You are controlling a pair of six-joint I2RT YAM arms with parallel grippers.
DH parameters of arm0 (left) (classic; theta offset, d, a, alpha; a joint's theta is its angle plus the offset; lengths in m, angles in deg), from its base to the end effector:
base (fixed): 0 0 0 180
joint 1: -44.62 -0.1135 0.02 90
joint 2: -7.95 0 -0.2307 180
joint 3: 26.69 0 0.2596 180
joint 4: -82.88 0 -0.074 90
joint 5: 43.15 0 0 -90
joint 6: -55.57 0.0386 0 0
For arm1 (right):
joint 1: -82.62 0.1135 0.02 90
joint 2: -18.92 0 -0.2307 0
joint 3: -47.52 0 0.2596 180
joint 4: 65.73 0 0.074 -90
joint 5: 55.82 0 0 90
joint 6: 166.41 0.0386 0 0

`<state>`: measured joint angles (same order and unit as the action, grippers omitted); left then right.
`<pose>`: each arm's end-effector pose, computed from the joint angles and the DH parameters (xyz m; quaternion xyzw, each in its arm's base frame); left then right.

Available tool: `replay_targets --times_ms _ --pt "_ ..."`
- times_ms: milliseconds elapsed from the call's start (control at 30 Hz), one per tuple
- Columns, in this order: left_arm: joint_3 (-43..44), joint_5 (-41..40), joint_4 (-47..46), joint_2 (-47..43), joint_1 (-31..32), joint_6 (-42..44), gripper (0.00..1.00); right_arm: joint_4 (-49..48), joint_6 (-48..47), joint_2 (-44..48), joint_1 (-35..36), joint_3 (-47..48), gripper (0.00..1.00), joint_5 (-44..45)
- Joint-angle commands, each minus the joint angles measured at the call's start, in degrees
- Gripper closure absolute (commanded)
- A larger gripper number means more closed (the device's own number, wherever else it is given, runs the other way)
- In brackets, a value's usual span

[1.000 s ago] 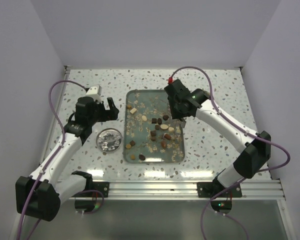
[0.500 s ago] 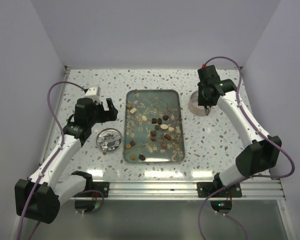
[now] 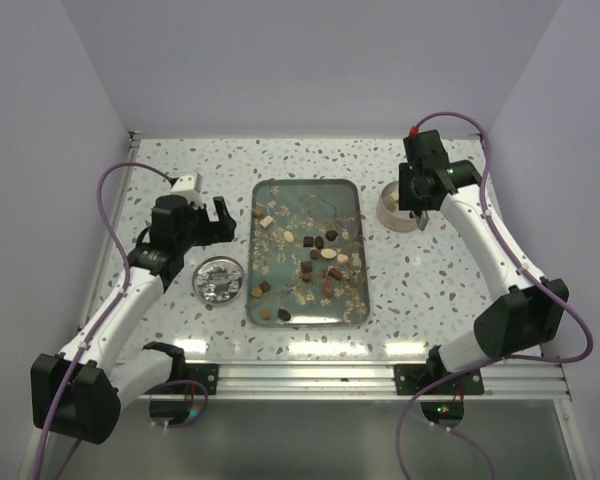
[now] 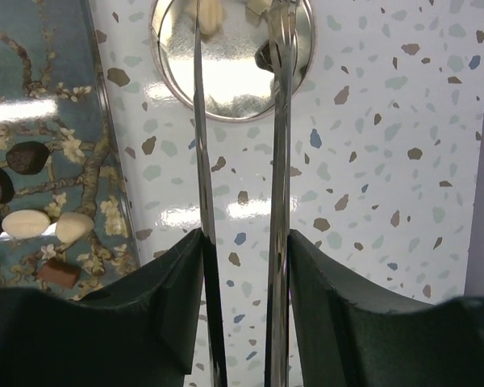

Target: Pack the chocolate

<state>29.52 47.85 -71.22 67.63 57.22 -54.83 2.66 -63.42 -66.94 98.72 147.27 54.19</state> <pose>0.2544 -0.0575 0.2417 -0.0543 0.8615 -0.1506 0.4818 0.3105 0.0759 0.3161 0.0275 0.9390 -0.0848 0.3322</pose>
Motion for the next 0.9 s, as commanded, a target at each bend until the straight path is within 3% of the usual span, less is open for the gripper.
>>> replay_targets --times_ms 0,100,400,700,867 --pt "1.18 -0.73 -0.41 0.26 -0.21 0.8 0.0 -2.03 -1.3 -0.09 -0.28 0.88 0.53 0.21" --pt "1.27 -0.73 -0.41 0.44 -0.21 0.89 0.0 -1.94 -1.66 -0.44 -0.28 1.32 0.58 0.12" --pt "1.62 -0.38 -0.84 1.58 -0.3 1.24 0.0 -1.85 0.71 2.09 0.07 0.45 0.59 -7.16" --pt "1.27 0.5 -1.72 2.55 -0.3 0.63 0.0 -0.09 8.61 6.32 14.91 -7.37 0.6 -6.65" --pt "0.48 0.67 -1.99 2.72 -0.29 0.63 0.0 -0.79 10.91 10.27 18.18 -13.87 0.6 -8.66"
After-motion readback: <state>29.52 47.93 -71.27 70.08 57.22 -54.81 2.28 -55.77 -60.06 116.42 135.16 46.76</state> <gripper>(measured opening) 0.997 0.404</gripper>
